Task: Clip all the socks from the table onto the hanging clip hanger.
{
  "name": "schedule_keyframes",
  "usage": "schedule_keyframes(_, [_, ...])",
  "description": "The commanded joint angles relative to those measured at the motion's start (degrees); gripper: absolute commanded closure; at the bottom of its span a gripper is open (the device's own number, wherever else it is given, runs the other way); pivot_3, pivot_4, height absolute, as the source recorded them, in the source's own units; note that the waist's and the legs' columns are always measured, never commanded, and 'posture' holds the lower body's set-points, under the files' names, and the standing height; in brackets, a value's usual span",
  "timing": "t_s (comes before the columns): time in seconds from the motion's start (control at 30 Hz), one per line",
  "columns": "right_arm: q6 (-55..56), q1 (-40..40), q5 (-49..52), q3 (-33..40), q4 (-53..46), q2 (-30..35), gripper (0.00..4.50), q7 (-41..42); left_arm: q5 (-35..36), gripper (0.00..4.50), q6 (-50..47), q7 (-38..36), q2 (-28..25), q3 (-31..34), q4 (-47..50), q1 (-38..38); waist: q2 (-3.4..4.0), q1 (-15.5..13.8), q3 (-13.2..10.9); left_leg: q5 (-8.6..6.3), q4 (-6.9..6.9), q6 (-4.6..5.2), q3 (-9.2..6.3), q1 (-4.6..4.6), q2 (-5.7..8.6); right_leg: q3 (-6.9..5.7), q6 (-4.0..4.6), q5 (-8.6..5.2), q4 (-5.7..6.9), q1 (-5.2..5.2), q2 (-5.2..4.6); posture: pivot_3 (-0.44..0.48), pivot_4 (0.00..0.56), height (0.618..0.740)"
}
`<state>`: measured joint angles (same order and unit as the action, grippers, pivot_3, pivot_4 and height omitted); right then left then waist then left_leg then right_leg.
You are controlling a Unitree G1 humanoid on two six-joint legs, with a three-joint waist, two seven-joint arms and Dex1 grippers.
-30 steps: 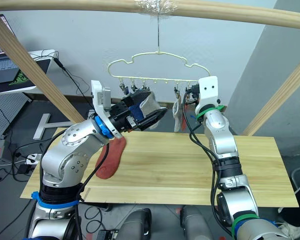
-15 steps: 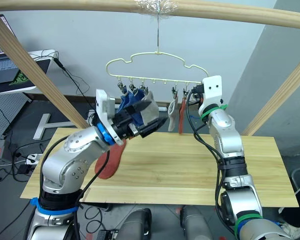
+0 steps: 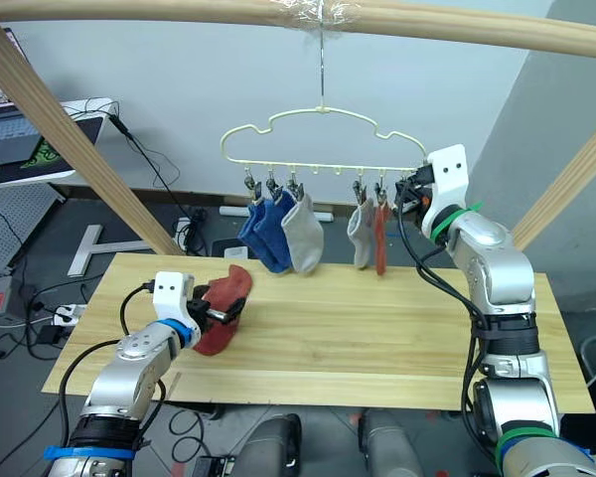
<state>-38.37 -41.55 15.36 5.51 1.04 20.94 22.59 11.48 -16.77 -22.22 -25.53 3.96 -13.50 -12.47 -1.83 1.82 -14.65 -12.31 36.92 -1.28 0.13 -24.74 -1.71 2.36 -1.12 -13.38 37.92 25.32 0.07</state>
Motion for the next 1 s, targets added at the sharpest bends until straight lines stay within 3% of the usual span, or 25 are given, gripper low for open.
schedule_keyframes(0.03, [-2.07,0.44,1.29,1.60,-3.96,0.39,4.49,-1.00,0.00,0.00,3.14,-2.16,0.10,1.24,-4.96,-3.29,-0.01,-0.14,0.00,0.00,0.03,0.00,0.00,-0.03,0.03,-0.03,-0.01,0.00,-0.01,0.00,-0.03,-0.029,0.259,0.740])
schedule_keyframes(0.37, [-5.57,0.58,2.38,2.35,-6.66,1.63,4.49,-2.08,-4.64,0.00,9.08,-3.15,-0.93,0.57,-21.20,-9.85,-0.01,0.08,0.00,0.00,0.02,0.00,0.05,-0.03,0.02,-0.07,-0.02,0.01,0.02,0.00,-0.01,-0.056,0.262,0.740])
schedule_keyframes(0.47, [-6.10,0.75,2.52,2.41,-7.32,1.46,4.49,-2.38,-3.24,0.00,7.45,-6.40,-0.60,1.30,-24.85,-10.72,-0.01,0.08,0.00,0.00,0.03,0.00,0.06,-0.03,0.03,-0.11,-0.02,0.01,0.02,-0.01,0.00,-0.057,0.263,0.740])
schedule_keyframes(0.6, [-6.13,0.72,2.32,2.48,-7.03,1.33,4.50,-2.50,-4.05,0.87,9.17,-7.35,-1.20,1.71,-27.72,-10.94,0.00,0.12,0.00,0.00,0.03,0.00,0.08,-0.02,0.04,-0.10,-0.02,0.01,0.02,-0.01,0.00,-0.060,0.263,0.740])
schedule_keyframes(0.7, [-6.08,0.57,2.39,2.59,-6.78,1.31,4.50,-2.51,-4.00,1.80,9.60,-8.37,-1.33,1.83,-28.47,-11.04,0.00,0.12,0.00,0.00,0.03,0.00,0.06,-0.01,0.03,-0.10,-0.02,0.01,0.03,-0.01,-0.01,-0.056,0.263,0.740])
schedule_keyframes(0.97, [-5.98,-1.09,2.77,2.51,-5.39,1.82,4.50,-1.57,-2.11,4.35,6.56,-12.35,1.06,1.04,-20.53,-8.06,0.00,0.09,0.00,0.00,0.04,0.00,0.05,-0.01,0.04,-0.09,-0.02,0.01,0.04,-0.01,-0.03,-0.054,0.263,0.740])
schedule_keyframes(1.0, [-6.07,-1.53,2.84,2.65,-4.98,1.99,4.50,-1.37,-1.57,4.43,5.98,-12.71,1.57,1.07,-19.02,-7.68,0.00,0.10,0.00,0.00,0.04,0.00,0.05,-0.01,0.04,-0.08,-0.02,0.01,0.04,-0.01,-0.03,-0.055,0.264,0.740])
